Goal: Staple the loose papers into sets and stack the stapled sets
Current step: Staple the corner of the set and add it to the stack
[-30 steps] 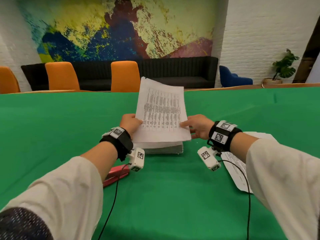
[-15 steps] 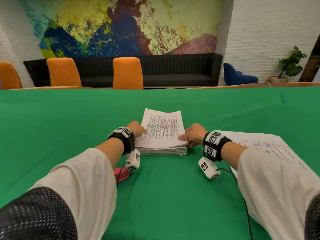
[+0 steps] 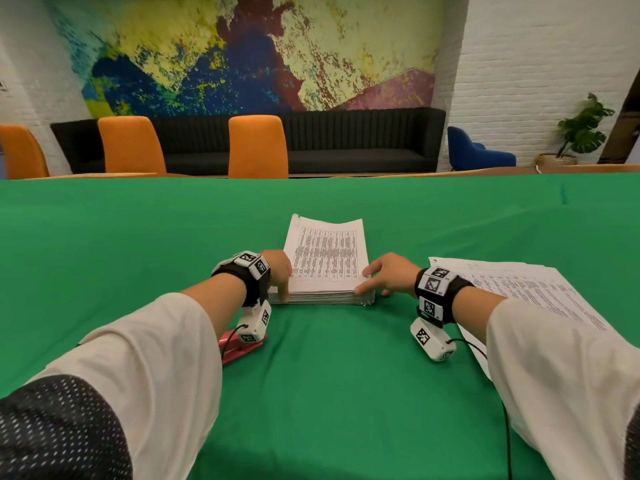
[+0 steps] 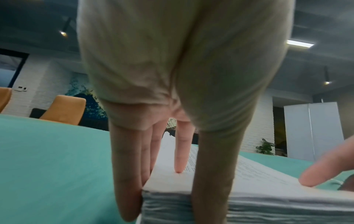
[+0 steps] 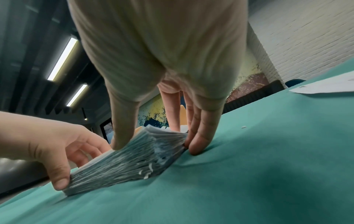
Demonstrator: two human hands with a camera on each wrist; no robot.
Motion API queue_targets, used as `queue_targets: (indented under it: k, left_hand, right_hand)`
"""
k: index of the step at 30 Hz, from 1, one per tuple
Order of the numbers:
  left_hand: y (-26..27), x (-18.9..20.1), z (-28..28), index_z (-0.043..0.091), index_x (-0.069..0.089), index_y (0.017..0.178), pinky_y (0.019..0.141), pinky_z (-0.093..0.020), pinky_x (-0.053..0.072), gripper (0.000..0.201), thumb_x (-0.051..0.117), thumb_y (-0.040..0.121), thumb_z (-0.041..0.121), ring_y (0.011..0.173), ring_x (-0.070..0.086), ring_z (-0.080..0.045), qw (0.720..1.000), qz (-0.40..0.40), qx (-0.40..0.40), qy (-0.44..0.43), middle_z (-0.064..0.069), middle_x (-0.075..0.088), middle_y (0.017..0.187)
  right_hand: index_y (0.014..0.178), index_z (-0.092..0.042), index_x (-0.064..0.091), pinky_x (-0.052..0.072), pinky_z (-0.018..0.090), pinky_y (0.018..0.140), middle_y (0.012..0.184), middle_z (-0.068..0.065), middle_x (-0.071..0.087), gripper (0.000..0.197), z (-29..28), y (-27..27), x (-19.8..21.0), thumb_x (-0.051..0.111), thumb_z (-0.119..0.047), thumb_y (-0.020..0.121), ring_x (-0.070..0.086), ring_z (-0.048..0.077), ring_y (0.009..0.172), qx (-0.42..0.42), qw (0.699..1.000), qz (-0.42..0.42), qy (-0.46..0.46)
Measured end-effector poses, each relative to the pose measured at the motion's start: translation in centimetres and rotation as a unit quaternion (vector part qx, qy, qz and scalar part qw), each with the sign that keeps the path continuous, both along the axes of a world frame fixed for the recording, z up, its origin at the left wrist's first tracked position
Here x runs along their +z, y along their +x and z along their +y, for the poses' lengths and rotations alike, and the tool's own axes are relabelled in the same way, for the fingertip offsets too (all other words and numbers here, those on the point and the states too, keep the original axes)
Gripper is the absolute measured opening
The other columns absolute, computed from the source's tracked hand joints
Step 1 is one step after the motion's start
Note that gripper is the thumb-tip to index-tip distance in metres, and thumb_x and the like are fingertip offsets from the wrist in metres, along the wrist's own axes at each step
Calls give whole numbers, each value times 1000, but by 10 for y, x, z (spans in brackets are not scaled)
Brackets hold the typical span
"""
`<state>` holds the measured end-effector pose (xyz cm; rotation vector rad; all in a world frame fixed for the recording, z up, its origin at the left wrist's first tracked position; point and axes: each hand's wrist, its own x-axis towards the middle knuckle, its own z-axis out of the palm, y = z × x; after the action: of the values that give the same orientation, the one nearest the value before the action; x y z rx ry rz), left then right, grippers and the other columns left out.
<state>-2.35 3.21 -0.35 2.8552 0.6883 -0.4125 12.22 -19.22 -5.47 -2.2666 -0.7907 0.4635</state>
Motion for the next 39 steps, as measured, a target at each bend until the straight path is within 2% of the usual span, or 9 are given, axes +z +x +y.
queue_targets:
  k: [2,6,13,17,22,27,30,34,39]
  left_hand:
    - [0,1,-1,1,65,134,85,-35,60,62,90,79,13,87,63,-25,1000,1,3,0,-15,68,126]
    - [-1,3,-2,3,68,132,91,-38,61,59,91,78,13,96,66,-27,1000,0,9,0,-14,67,131]
    - [-2,5,-7,5,63,137,95,-36,58,65,90,81,25,119,66,-31,999,10,8,38,-12,67,134]
    - [2,15,-18,16,61,137,97,-36,50,64,88,82,36,121,60,-27,995,-81,-30,46,-6,63,137]
    - [15,26,-83,15,73,100,65,-33,60,11,75,95,24,81,75,-20,954,-219,-63,-196,-8,77,97]
    - [43,-2,-176,-2,60,129,77,-43,63,36,66,102,22,90,73,-29,907,-89,-54,-408,-20,70,116]
    - [59,-24,-217,-3,46,143,86,-48,63,52,66,103,23,106,70,-36,886,-65,-6,-459,-26,59,134]
    - [73,-39,-240,0,42,149,89,-49,62,52,62,104,16,103,70,-36,826,-99,65,-551,-24,58,135]
    - [64,-45,-249,8,64,117,65,-32,57,20,68,100,16,75,70,-19,798,-74,90,-591,-9,77,100]
  right_hand:
    - [116,10,71,63,44,89,132,22,67,72,-1,0,1,97,-37,67,69,26,99,-2,1000,-1,-10]
    - [109,-6,79,63,44,88,121,2,72,57,-3,0,3,98,-36,65,74,25,100,-1,1000,-6,-15]
    - [128,-12,68,61,39,92,124,4,66,66,-18,-3,7,92,-41,74,69,23,108,-2,999,31,26]
    - [125,-12,69,57,34,83,121,5,71,41,-78,14,28,81,-30,90,67,23,116,-78,991,69,89]
    - [128,-9,66,52,43,90,134,10,64,42,-205,53,48,76,-29,93,59,26,115,-254,967,37,2]
    - [142,-2,49,56,44,74,131,16,60,71,-310,58,32,82,-34,88,60,31,101,-405,910,61,-71]
    - [130,-4,55,62,50,82,119,17,64,61,-333,51,19,82,-35,85,66,36,102,-397,905,135,-69]
    - [117,-3,59,60,41,64,112,18,66,45,-331,44,21,81,-28,86,70,35,90,-374,911,168,-42]
    - [123,4,62,64,45,72,103,23,78,42,-317,42,26,78,-14,88,77,36,80,-312,920,236,-22]
